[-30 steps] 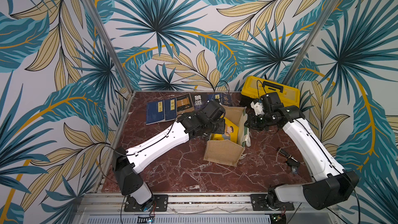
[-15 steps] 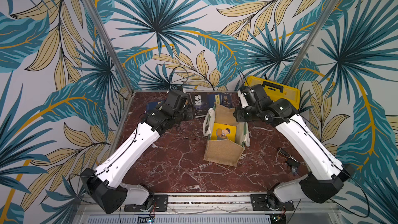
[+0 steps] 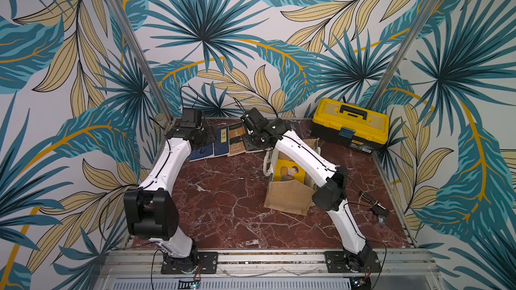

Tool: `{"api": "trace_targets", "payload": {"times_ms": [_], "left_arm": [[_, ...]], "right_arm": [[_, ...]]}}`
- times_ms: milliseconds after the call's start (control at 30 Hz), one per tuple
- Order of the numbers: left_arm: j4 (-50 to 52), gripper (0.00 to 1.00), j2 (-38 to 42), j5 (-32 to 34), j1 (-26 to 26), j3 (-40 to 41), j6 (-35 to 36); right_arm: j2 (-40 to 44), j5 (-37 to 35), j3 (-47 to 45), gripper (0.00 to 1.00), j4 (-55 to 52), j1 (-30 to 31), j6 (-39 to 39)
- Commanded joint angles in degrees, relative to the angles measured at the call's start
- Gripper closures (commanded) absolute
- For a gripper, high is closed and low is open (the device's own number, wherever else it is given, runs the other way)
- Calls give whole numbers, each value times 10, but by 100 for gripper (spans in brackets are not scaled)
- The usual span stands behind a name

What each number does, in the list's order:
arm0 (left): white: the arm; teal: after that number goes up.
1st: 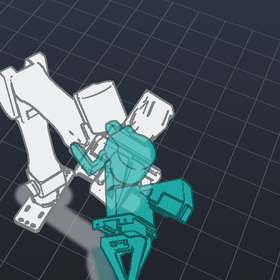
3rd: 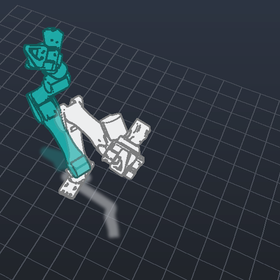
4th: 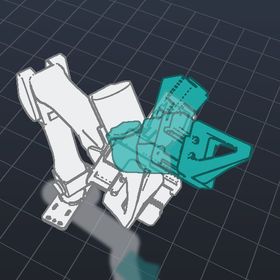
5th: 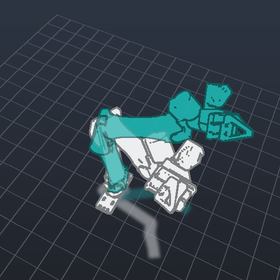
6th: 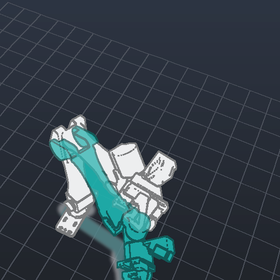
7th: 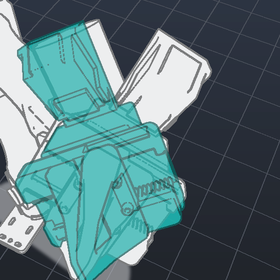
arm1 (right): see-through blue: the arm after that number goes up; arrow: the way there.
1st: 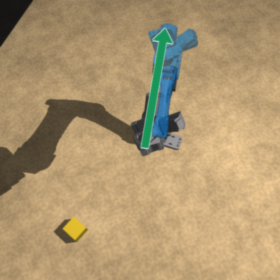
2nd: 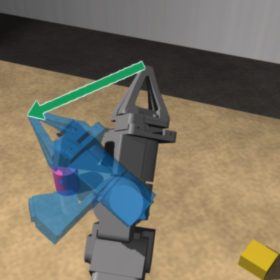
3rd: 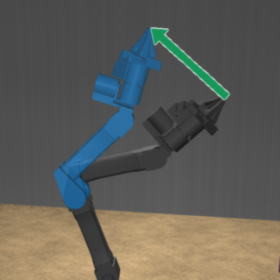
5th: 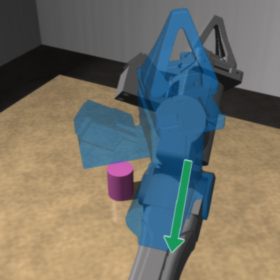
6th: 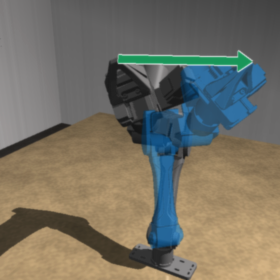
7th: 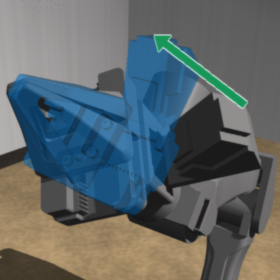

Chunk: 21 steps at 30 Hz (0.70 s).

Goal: Put the books into the canvas bag
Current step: Move the books to the center of the board.

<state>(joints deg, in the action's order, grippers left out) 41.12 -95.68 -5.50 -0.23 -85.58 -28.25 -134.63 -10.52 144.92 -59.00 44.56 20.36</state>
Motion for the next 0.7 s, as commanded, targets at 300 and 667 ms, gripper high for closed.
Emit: {"api": "trace_targets", "payload": {"times_ms": [300,667], "left_arm": [[-20,24,-260,-52,105,-246,-1],[48,24,-402,-91,162,-371,22]], "right_arm": [[-148,93,33,42,260,-9,58],[-192,93,27,43,297,-32,102]]}}
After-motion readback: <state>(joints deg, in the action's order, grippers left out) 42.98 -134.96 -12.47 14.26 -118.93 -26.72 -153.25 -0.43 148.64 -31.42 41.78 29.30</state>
